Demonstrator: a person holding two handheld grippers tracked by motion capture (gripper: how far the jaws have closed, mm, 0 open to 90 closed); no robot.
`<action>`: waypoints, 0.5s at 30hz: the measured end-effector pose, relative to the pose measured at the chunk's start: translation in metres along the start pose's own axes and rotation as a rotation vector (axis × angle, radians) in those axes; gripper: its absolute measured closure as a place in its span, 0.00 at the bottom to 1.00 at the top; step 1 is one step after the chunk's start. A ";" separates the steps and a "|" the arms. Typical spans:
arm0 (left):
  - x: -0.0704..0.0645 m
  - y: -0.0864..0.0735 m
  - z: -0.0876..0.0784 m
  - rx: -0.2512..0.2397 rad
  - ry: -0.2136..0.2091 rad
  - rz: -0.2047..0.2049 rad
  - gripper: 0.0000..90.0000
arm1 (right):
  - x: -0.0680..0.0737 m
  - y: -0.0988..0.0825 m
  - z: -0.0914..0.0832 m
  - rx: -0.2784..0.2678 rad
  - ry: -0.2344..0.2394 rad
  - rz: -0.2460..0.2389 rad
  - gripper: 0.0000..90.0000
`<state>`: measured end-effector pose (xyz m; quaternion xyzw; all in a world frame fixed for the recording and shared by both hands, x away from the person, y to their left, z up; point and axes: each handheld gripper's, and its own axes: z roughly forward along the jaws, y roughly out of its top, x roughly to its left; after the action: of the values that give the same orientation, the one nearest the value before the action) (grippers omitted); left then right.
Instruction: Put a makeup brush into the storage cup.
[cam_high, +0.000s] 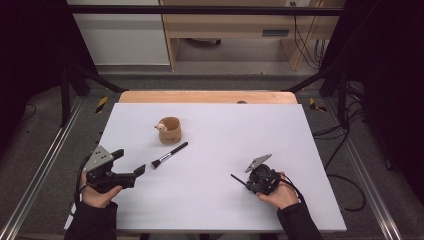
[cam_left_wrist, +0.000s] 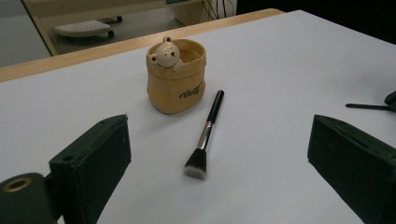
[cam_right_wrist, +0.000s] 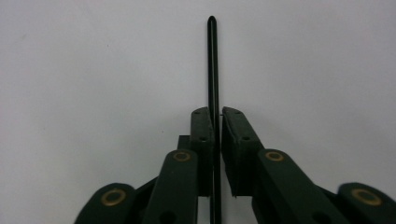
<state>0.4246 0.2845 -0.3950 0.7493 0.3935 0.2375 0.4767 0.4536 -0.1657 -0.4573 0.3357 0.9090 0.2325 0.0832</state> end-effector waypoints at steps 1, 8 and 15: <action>0.000 0.000 0.000 0.000 0.000 0.000 0.06 | 0.000 0.000 0.000 0.003 -0.006 -0.005 0.85; 0.000 0.000 0.000 0.002 -0.002 0.001 0.06 | 0.000 0.009 -0.004 0.042 -0.002 -0.005 0.82; 0.000 0.000 0.000 0.002 -0.002 0.001 0.06 | -0.001 0.008 -0.001 0.090 0.001 -0.021 0.85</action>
<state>0.4244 0.2843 -0.3950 0.7504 0.3927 0.2365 0.4763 0.4585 -0.1608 -0.4524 0.3294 0.9221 0.1908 0.0698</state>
